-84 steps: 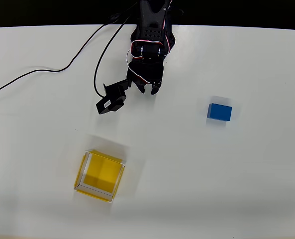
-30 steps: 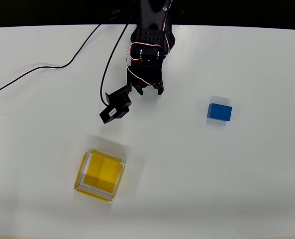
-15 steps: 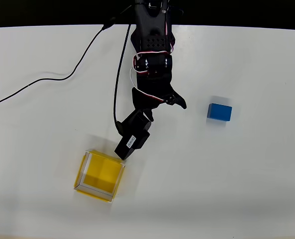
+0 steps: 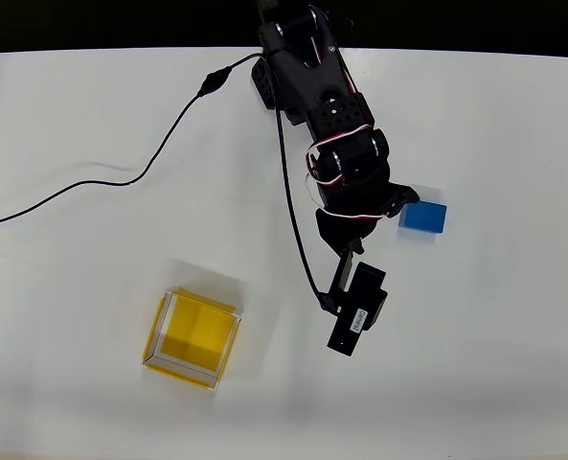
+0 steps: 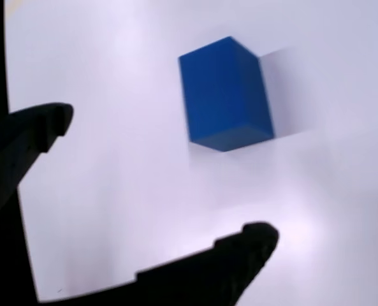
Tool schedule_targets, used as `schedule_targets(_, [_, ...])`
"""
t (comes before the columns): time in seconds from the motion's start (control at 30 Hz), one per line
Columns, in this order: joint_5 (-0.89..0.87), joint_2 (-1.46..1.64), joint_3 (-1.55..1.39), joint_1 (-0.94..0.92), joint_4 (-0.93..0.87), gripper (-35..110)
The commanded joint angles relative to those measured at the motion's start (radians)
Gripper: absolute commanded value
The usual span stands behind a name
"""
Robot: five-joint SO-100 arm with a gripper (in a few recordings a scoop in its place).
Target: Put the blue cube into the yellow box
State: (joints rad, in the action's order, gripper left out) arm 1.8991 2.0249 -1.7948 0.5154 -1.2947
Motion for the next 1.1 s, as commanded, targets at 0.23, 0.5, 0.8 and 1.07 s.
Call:
schedule_targets(0.23, [0.140, -0.181, 0.321, 0.078, -0.020, 56])
schedule_targets(0.5, [0.156, -0.291, 0.273, 0.156, 0.094, 55])
schedule_targets(0.8, [0.067, -0.357, 0.195, 0.279, 0.167, 55])
schedule_targets(1.07, [0.049, -0.400, 0.078, 0.295, 0.233, 54])
